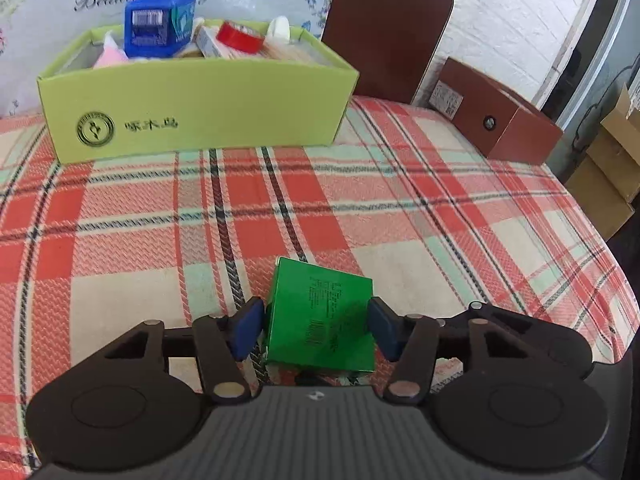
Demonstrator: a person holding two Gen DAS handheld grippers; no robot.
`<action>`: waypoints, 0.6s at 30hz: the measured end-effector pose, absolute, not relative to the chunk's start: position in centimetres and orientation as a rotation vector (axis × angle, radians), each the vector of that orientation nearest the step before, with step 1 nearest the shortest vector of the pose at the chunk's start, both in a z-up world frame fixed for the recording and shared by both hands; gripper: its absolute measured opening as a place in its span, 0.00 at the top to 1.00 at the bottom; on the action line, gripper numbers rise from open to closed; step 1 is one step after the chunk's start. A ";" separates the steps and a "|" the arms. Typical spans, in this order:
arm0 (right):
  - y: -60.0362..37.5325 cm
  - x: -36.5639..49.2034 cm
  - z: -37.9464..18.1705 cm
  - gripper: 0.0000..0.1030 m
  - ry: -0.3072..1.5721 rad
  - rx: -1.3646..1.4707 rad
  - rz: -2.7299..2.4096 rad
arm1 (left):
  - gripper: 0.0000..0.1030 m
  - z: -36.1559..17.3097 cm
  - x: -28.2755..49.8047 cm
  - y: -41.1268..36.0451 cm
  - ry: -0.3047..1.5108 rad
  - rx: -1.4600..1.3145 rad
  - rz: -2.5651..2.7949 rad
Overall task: Organize objects
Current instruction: 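Grasp the green square box with the left tool, then carry the green box into the lime-green box and open the left tool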
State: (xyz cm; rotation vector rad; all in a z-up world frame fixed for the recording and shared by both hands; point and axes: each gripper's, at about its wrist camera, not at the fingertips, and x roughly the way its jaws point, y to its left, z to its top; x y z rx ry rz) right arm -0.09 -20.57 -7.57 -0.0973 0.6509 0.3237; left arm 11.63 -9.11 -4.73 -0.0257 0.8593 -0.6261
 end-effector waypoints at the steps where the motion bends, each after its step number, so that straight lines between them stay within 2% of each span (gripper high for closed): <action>1: -20.5 -0.1 -7.1 0.51 0.639 -0.093 0.329 | 0.43 -4.2 11.5 -8.7 0.839 -0.040 -0.622; 11: -17.0 4.1 -0.6 0.51 0.428 -0.169 0.418 | 0.43 3.4 13.6 -4.5 0.592 -0.073 -0.513; 18: -14.4 11.8 1.1 0.51 0.417 -0.096 0.473 | 0.42 5.5 20.7 -2.5 0.591 -0.065 -0.450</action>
